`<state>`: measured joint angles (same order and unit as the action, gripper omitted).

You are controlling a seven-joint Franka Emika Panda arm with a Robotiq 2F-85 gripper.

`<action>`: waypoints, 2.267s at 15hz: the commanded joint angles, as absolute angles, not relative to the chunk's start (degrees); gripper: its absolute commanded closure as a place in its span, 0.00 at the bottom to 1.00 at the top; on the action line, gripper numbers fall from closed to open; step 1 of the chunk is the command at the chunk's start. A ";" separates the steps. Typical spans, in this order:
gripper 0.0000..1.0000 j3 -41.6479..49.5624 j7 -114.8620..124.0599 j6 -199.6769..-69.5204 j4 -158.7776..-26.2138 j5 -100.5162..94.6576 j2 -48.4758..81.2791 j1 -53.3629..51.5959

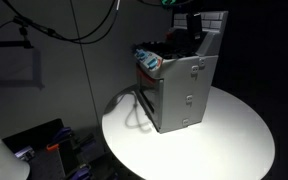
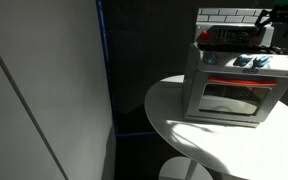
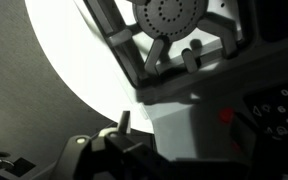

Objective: Press the top orange button on the right side of the stove twice

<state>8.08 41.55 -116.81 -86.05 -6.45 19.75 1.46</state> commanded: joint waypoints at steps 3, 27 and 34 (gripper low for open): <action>0.00 8.18 42.62 -116.80 -84.00 -5.49 20.77 1.47; 0.00 8.55 42.70 -121.49 -83.54 -6.16 22.04 1.25; 0.00 8.59 42.81 -121.20 -84.31 -6.14 21.40 1.12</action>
